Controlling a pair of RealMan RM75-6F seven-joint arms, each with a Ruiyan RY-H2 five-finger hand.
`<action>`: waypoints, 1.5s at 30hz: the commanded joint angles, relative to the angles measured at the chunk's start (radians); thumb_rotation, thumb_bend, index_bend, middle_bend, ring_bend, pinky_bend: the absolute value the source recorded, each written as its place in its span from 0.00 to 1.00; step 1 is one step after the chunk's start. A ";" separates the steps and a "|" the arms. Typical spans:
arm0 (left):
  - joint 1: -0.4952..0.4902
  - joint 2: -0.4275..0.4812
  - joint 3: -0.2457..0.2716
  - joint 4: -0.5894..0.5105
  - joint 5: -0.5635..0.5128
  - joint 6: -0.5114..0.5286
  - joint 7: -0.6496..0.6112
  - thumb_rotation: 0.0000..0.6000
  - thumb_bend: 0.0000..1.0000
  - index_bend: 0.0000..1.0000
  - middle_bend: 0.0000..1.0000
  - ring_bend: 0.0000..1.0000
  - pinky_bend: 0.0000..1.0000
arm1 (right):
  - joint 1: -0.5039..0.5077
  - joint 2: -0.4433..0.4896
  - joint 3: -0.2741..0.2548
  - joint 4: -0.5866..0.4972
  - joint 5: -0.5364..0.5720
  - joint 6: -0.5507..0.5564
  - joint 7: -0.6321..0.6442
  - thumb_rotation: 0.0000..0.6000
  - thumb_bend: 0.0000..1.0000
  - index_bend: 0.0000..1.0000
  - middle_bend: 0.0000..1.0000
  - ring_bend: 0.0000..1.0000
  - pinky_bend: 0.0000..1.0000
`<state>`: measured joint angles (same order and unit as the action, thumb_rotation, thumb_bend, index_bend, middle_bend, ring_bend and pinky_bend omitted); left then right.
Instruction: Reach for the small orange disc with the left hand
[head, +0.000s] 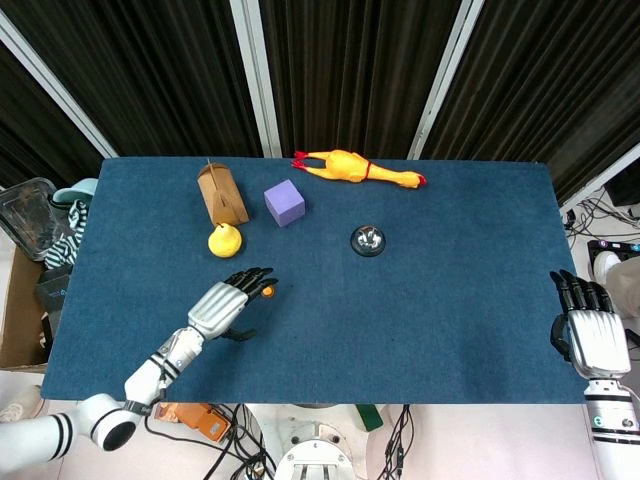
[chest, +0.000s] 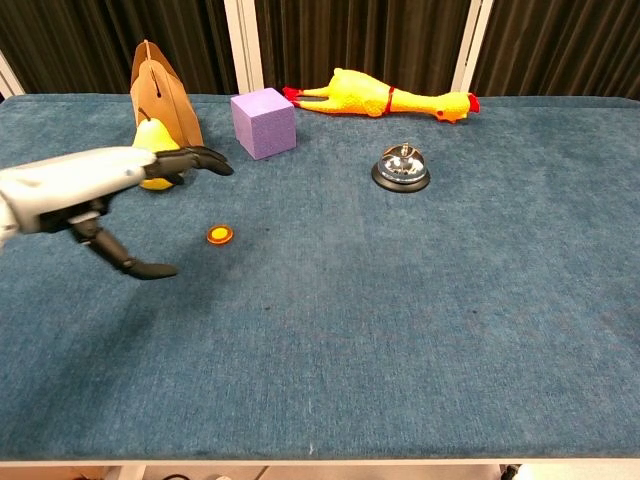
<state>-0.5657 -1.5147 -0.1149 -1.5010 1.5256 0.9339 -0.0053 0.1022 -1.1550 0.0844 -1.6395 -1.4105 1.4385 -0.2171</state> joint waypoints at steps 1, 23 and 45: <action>-0.052 -0.038 -0.026 0.060 -0.040 -0.051 -0.010 1.00 0.19 0.13 0.00 0.00 0.13 | 0.000 0.000 0.001 0.000 0.002 -0.001 0.001 1.00 0.92 0.13 0.15 0.17 0.16; -0.193 -0.118 -0.039 0.226 -0.132 -0.146 0.031 1.00 0.20 0.33 0.00 0.00 0.13 | 0.004 -0.002 0.003 -0.003 0.011 -0.008 -0.006 1.00 0.92 0.13 0.15 0.17 0.16; -0.232 -0.140 -0.008 0.299 -0.163 -0.169 0.006 1.00 0.25 0.41 0.00 0.00 0.13 | 0.007 -0.004 0.003 -0.002 0.012 -0.010 -0.012 1.00 0.92 0.13 0.15 0.17 0.16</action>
<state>-0.7968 -1.6543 -0.1240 -1.2028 1.3627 0.7656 0.0015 0.1089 -1.1589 0.0874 -1.6416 -1.3981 1.4289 -0.2285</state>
